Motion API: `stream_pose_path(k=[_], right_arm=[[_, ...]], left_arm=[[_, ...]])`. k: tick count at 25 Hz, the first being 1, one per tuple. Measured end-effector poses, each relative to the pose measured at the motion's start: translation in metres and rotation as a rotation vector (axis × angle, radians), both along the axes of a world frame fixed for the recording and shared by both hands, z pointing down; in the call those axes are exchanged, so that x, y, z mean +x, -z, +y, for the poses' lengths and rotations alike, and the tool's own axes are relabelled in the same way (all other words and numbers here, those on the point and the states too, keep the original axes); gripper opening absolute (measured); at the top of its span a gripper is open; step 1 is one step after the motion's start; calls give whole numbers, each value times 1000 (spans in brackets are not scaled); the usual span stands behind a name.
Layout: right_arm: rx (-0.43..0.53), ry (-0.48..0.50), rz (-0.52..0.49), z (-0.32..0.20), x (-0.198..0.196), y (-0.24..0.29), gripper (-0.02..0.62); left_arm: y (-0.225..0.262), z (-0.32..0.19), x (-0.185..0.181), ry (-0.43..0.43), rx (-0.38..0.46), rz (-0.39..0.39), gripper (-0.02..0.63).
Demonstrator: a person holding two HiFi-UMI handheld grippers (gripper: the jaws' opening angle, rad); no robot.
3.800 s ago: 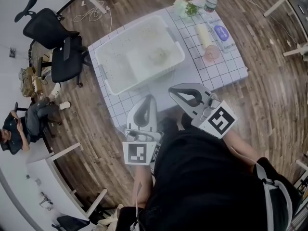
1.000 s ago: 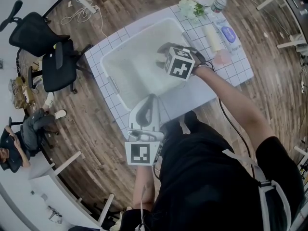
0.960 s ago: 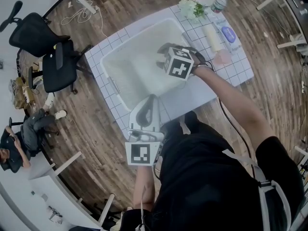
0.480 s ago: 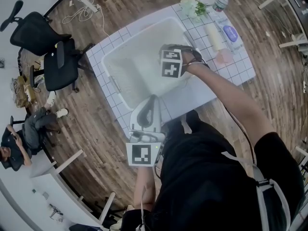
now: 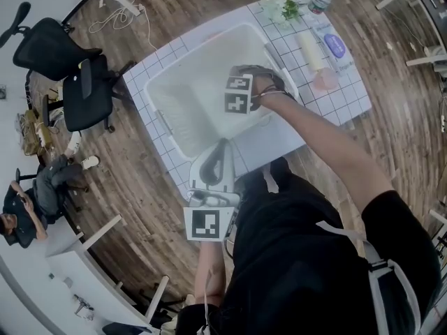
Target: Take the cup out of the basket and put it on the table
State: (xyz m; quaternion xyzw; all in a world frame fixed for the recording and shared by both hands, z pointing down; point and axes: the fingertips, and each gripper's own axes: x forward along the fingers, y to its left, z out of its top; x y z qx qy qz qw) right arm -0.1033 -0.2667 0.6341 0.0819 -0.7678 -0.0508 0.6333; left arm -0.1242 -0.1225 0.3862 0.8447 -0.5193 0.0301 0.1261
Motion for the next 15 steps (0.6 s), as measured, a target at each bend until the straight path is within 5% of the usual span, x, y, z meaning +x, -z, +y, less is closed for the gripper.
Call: stream_pose_path(k=[7,15], right_arm=[[36,-22,46,-7,4,-10,170],[101,6,86,-14,12,-12,78]], left_arm=[[3,-2,3,5,-5,17,9],[2,-3,-2,6,4,6,9]])
